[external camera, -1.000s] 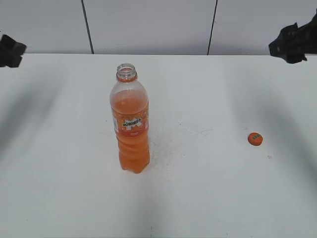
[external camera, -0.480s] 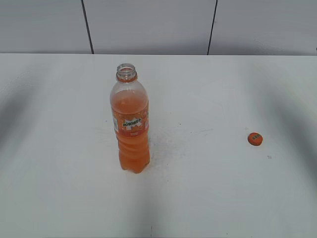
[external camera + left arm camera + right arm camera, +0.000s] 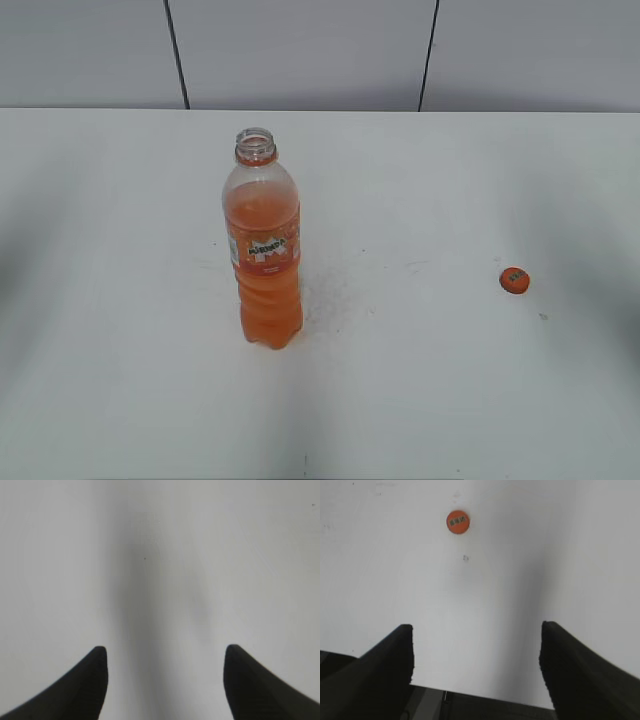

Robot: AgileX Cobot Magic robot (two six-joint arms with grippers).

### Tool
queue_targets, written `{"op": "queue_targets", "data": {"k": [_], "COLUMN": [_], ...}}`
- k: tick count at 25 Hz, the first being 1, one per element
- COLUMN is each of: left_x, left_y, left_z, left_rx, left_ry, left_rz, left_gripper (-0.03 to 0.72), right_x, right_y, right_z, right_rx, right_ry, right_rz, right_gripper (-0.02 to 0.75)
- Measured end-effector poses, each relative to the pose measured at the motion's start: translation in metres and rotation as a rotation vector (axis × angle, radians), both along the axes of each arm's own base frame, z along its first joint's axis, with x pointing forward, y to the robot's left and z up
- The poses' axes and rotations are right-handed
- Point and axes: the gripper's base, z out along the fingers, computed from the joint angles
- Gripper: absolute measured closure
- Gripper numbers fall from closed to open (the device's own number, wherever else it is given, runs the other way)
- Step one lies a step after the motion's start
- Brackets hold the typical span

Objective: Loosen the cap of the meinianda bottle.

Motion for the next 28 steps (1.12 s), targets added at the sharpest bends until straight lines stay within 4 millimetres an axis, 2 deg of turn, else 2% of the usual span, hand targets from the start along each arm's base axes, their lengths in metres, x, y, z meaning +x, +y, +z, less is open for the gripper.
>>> {"op": "queue_targets", "data": {"k": [7, 12, 22, 28], "left_x": [-0.102, -0.148, -0.193, -0.231], "left_y": [-0.005, -0.008, -0.009, -0.009], "left_z": [-0.01, -0.022, -0.017, -0.016], "left_rx": [-0.032, -0.061, -0.065, -0.058], "left_ry": [-0.16, -0.251, -0.485, -0.707], "left_rz": [-0.002, 0.002, -0.002, -0.009], "left_gripper": [0.241, 0.241, 0.242, 0.242], "right_x": [-0.096, -0.151, -0.226, -0.23], "right_y": [-0.013, -0.02, -0.03, -0.031], "right_z": [-0.049, -0.066, -0.046, -0.048], "right_rx": [0.017, 0.048, 0.142, 0.153], "right_ry": [-0.009, -0.14, -0.66, -0.688], "right_rz": [-0.035, -0.055, -0.063, -0.071], "right_gripper": [0.153, 0.153, 0.195, 0.208]}}
